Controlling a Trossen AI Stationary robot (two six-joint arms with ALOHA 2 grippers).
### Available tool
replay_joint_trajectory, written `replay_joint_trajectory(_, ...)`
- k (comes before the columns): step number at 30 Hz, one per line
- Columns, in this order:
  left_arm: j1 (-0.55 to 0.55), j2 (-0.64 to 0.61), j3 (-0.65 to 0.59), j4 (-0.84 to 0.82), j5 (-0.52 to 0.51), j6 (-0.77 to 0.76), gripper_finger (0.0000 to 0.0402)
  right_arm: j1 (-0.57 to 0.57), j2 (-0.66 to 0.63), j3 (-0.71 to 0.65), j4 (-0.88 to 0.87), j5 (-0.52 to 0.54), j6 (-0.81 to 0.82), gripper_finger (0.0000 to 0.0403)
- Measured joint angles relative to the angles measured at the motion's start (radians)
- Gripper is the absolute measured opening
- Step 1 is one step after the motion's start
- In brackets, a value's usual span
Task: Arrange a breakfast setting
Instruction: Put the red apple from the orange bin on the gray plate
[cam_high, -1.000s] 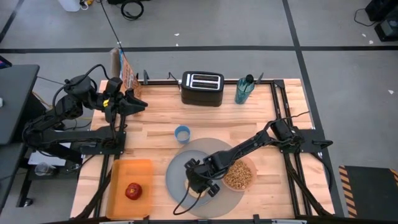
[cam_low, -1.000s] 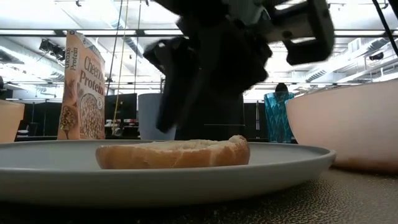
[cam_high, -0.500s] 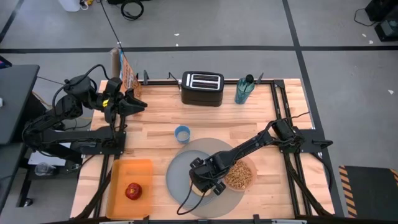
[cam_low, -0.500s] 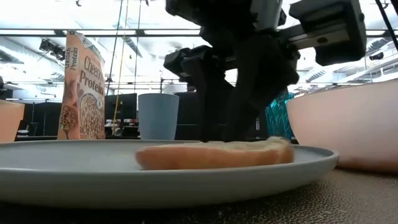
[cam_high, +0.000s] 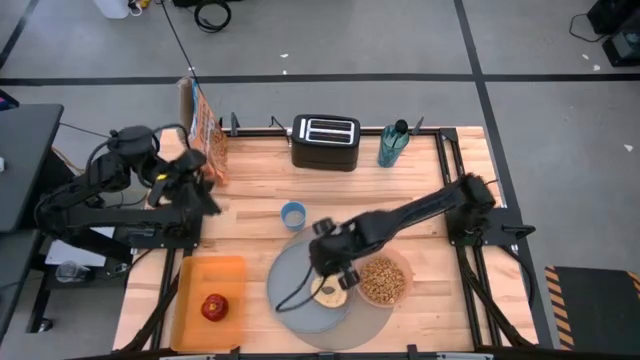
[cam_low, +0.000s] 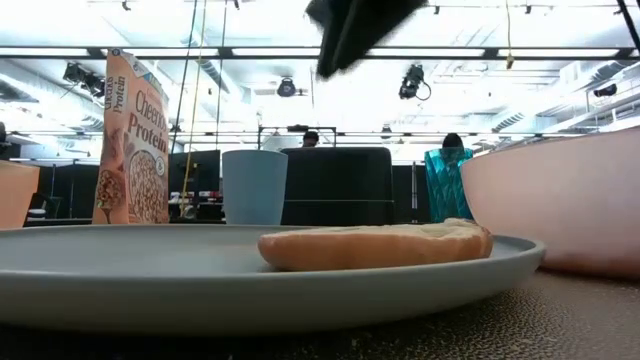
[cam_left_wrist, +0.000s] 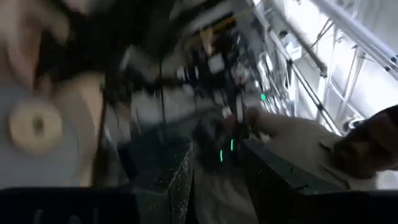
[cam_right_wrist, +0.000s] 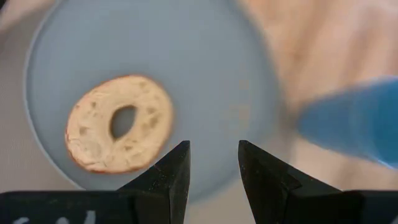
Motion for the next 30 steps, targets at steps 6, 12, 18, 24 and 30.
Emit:
replay_joint_trajectory(6, -0.175, 0.004, 0.000, -0.203, -0.108, -0.032, 0.0144, -0.066, -0.211, 0.010, -0.027, 0.051, 0.175, 0.0142)
replay_joint_trajectory(12, -0.274, 0.047, 0.000, -0.222, -0.261, -0.017, 0.0144, -0.149, -0.381, 0.010, -0.029, 0.064, 0.254, 0.0142)
replay_joint_trajectory(18, -0.303, 0.097, 0.000, -0.207, -0.335, -0.037, 0.0144, -0.214, -0.502, 0.010, -0.038, 0.088, 0.243, 0.0142)
replay_joint_trajectory(24, -0.377, 0.176, 0.026, -0.163, -0.409, -0.109, 0.0144, -0.288, -0.559, 0.010, -0.116, 0.054, 0.215, 0.0142)
replay_joint_trajectory(30, -0.557, 0.333, 0.173, -0.368, -0.487, -0.165, 0.0144, -0.312, -0.587, 0.010, -0.127, 0.047, 0.165, 0.0142)
